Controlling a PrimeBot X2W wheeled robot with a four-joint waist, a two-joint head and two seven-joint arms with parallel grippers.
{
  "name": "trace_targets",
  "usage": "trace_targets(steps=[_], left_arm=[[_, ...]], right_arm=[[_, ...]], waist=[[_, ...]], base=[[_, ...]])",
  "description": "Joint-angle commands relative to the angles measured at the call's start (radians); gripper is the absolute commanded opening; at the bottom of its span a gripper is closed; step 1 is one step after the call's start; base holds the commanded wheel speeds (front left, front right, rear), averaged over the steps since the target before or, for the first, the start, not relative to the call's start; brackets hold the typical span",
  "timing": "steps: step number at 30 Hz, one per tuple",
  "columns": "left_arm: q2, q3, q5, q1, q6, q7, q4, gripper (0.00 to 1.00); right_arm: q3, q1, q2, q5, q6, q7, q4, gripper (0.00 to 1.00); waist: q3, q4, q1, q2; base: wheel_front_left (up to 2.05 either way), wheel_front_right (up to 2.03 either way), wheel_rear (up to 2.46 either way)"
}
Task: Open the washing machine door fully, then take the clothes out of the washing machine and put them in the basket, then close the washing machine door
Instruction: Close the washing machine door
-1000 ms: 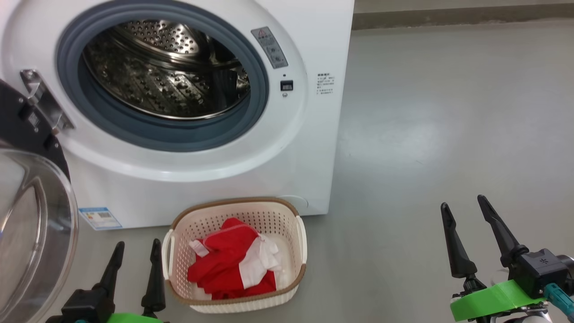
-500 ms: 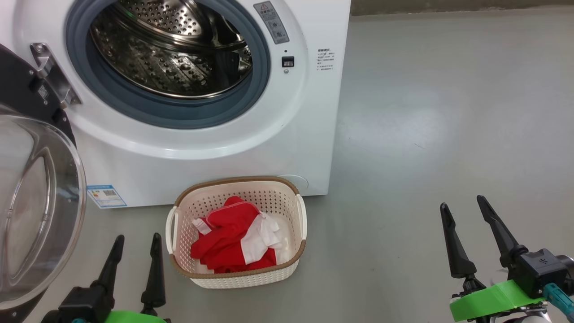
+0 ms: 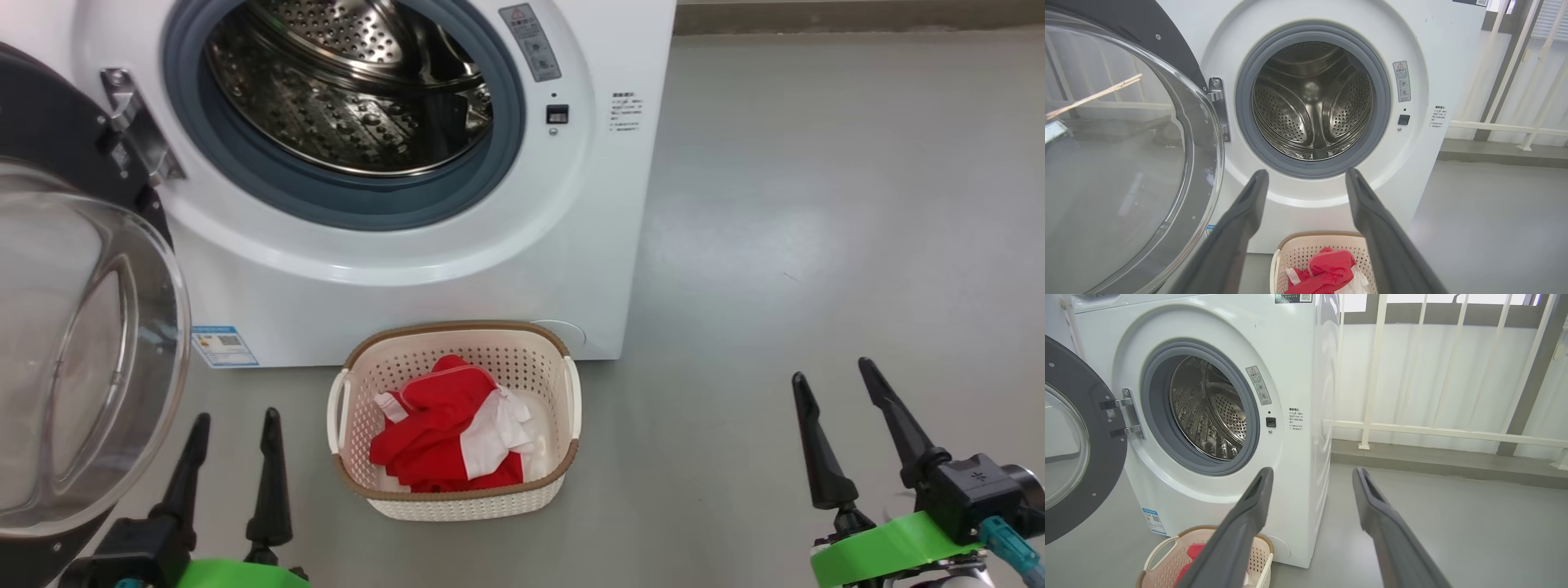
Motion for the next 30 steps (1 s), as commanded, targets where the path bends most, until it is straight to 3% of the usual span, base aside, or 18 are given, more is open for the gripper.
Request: trace_targets(steps=[1,7,30], left_arm=[[0.009,0.043,0.000,-0.010,0.019,-0.012,-0.043,1.00],[0.009,0.044,0.004,0.012,0.055,-0.012,-0.086,1.00],[0.010,0.031,0.013,0.023,0.098,-0.012,-0.142,1.00]], right_arm=[[0.041,-0.025,-0.008,0.009,0.003,-0.006,-0.028,1.00],[0.063,-0.032,-0.021,0.014,0.003,-0.006,-0.030,1.00],[0.106,-0.076,-0.041,0.015,0.003,-0.006,-0.023,1.00]], waist=[[-0.005,0.022,0.0000,-0.0001],[-0.011,0.078,0.0000,-0.0001],[0.001,0.346,0.0000,-0.0001]], base=[[0.00,0.00,0.00],[0.00,0.00,0.00],[0.00,0.00,0.00]])
